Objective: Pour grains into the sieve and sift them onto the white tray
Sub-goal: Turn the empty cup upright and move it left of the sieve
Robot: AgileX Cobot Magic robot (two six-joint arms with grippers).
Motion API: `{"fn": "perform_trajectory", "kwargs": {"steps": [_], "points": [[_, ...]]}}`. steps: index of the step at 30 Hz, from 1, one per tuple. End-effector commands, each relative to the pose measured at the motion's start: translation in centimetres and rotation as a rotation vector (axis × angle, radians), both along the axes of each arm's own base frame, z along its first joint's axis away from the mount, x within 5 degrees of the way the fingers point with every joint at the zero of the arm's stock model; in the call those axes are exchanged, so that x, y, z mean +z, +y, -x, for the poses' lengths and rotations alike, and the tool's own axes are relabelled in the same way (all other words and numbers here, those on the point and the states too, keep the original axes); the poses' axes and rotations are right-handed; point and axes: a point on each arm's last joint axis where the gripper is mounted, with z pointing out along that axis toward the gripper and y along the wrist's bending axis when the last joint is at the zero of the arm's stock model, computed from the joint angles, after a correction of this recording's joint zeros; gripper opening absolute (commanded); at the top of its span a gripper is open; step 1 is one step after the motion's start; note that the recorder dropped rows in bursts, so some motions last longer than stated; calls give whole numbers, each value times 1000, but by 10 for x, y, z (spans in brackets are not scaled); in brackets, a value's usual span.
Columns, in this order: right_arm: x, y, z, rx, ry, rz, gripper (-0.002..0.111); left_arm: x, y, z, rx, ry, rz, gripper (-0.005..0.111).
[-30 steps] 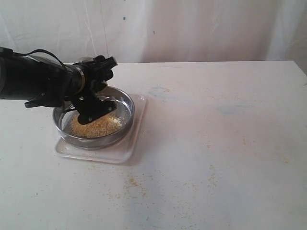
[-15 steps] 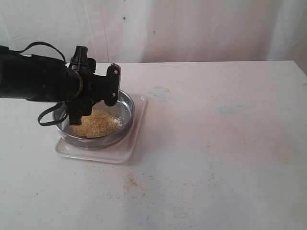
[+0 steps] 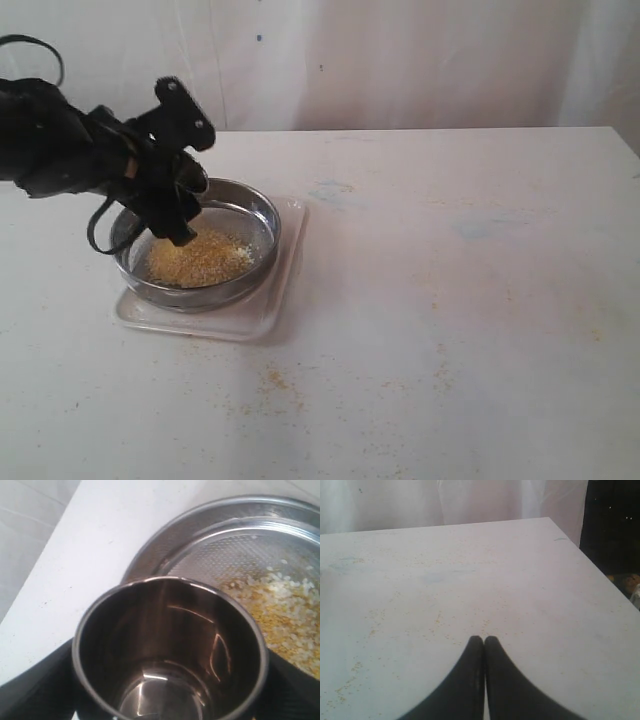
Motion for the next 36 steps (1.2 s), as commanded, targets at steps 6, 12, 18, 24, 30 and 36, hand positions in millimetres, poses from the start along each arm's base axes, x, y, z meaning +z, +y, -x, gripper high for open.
{"fn": "perform_trajectory", "kwargs": {"steps": [6,12,18,24,30,36], "points": [[1,0,0,-3,-15,9,0,9,54,48,142,-153,373,0],[1,0,0,-3,-15,9,0,-35,103,92,342,-234,611,0],[1,0,0,-3,-15,9,0,-51,131,106,435,-318,593,0],[1,0,0,-3,-15,9,0,-68,138,94,479,-294,611,0],[1,0,0,-3,-15,9,0,-91,143,79,522,-306,655,0],[1,0,0,-3,-15,9,0,-106,144,71,532,-271,654,0]]}}
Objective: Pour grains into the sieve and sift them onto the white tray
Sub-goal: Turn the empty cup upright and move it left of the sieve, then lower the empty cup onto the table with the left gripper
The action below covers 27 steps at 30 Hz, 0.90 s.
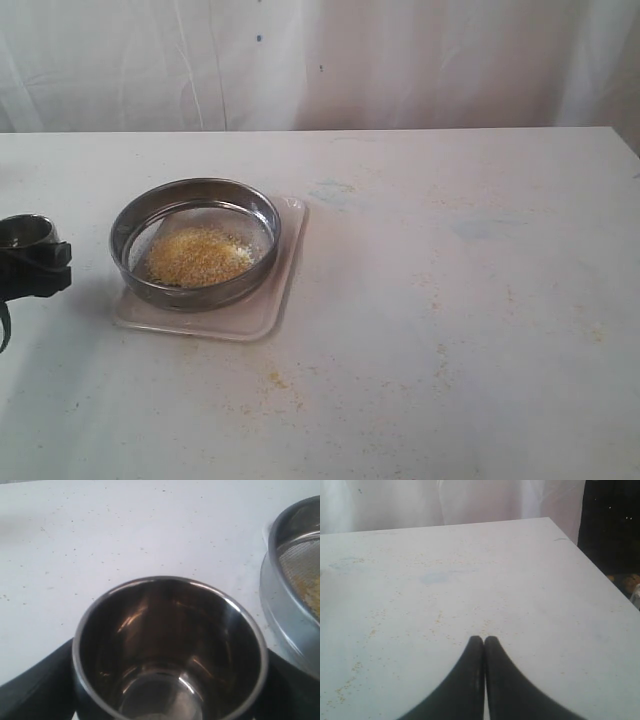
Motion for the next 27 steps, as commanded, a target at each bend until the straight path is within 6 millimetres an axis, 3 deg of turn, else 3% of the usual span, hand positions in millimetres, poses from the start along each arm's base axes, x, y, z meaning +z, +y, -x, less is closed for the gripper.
{"fn": "perform_trajectory", "kwargs": {"steps": [1,17,22,24,27], "points": [[1,0,0,-3,-15,9,0,-8,2,-8,7,-25,10,0],[1,0,0,-3,-15,9,0,-40,3,-23,-15,-8,20,0],[1,0,0,-3,-15,9,0,-35,1,-26,-46,-83,21,1],[1,0,0,-3,-15,9,0,-34,0,-26,-48,-104,21,13],[1,0,0,-3,-15,9,0,-33,1,-27,-38,-109,23,47]]}}
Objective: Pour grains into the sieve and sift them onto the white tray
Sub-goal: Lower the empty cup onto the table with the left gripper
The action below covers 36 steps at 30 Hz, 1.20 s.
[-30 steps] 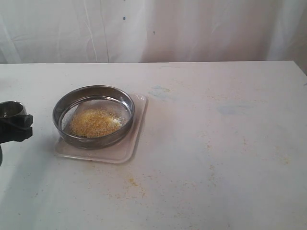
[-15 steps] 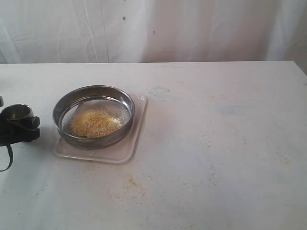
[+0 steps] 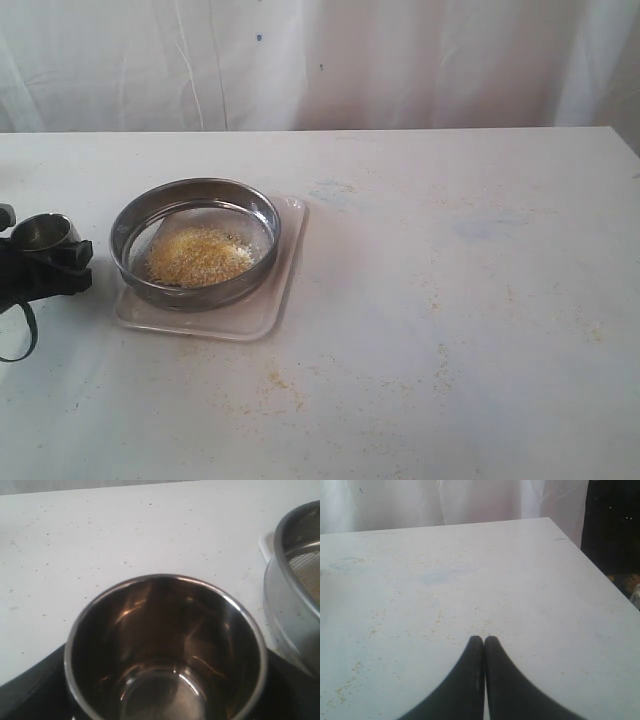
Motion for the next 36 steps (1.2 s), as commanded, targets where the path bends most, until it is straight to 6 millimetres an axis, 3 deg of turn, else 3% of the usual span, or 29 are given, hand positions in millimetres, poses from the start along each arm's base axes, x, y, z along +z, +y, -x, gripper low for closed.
{"fn": "perform_trajectory", "kwargs": {"steps": [1,14,21,36], "points": [[1,0,0,-3,-15,9,0,0,1,1,7,-7,3,52],[1,0,0,-3,-15,9,0,0,6,1,77,-10,26,82],[1,0,0,-3,-15,9,0,2,8,-2,102,-22,62,104],[1,0,0,-3,-15,9,0,1,6,-2,90,-15,80,105]]}}
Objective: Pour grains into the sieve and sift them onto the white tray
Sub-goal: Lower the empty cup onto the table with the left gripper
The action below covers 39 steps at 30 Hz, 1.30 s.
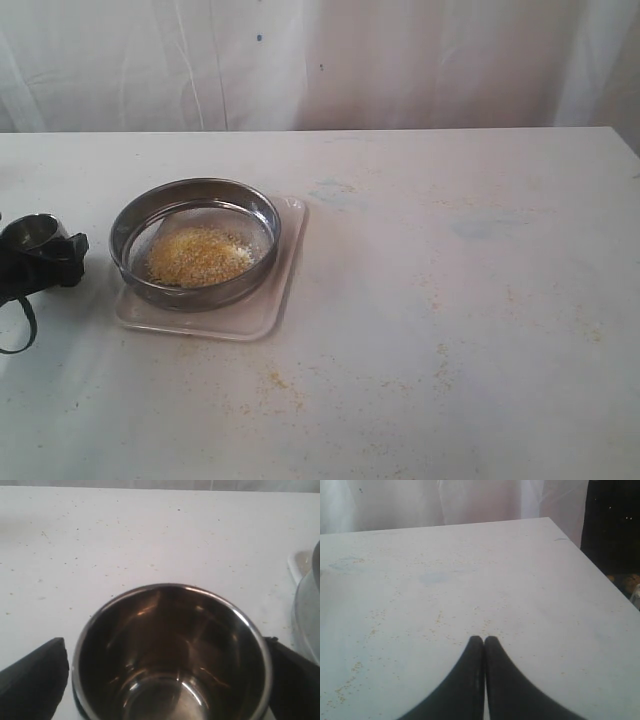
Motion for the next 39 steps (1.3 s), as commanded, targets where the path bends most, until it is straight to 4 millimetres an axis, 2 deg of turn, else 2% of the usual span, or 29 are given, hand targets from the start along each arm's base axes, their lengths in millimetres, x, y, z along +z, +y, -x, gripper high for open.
{"fn": "perform_trajectory", "kwargs": {"steps": [1,7,15,26,34,39], "points": [[1,0,0,-3,-15,9,0,2,0,-1,-7,-6,11,105],[1,0,0,-3,-15,9,0,11,-2,6,-9,-22,12,105],[1,0,0,-3,-15,9,0,16,-5,27,-1,-2,19,105],[1,0,0,-3,-15,9,0,32,-14,71,1,3,27,105],[1,0,0,-3,-15,9,0,41,-32,110,-81,5,138,105],[1,0,0,-3,-15,9,0,53,-40,119,-120,-42,230,102]]}}
